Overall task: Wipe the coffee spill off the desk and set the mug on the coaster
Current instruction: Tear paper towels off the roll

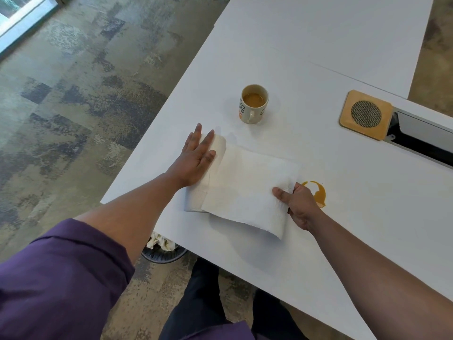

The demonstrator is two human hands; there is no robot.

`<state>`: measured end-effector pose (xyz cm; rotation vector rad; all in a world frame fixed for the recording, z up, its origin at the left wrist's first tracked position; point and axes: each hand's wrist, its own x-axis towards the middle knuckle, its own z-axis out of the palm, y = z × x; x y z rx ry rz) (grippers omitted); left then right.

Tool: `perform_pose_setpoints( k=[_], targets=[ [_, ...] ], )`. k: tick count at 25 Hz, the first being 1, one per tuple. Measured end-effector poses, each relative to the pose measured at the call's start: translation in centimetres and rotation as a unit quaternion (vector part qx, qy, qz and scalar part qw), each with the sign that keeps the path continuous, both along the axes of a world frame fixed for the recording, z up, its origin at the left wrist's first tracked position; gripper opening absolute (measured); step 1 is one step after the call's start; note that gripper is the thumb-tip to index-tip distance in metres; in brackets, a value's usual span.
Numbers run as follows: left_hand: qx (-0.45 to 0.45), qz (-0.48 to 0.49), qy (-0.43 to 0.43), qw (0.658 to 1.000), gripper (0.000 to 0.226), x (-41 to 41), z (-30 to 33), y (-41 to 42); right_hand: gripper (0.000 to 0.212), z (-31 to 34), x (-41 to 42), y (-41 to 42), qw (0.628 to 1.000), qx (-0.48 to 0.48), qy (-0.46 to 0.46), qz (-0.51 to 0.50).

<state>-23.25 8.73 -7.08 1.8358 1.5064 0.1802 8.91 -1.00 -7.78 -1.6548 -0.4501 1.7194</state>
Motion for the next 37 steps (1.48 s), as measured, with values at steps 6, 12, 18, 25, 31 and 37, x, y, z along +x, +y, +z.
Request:
perform_pose_setpoints(
  k=[6,12,18,25,31,37],
  targets=[
    [0.014,0.011,0.022,1.000,0.063,0.0,0.8,-0.5,0.025,0.3,0.6,0.0,1.000,0.002,-0.027,0.007],
    [-0.035,0.013,0.017,0.999,0.076,-0.1,2.0,-0.7,0.026,0.9,1.8,-0.4,0.997,0.017,-0.079,0.013],
    [-0.168,0.185,-0.020,0.968,0.147,1.0,2.3,-0.6,0.029,1.7,2.1,0.4,0.987,0.044,-0.152,0.024],
    [-0.213,0.294,-0.096,0.927,0.142,-2.8,4.4,1.3,0.022,1.1,-0.9,0.5,0.985,0.030,-0.158,0.057],
    [-0.250,0.251,-0.078,0.932,0.143,-5.5,8.9,3.2,0.032,0.3,-5.0,0.8,0.985,-0.013,-0.154,0.076],
    [-0.400,0.196,-0.126,0.887,0.095,-6.0,9.4,2.4,0.099,2.4,-8.0,0.1,0.878,0.040,-0.439,0.187]
  ],
)
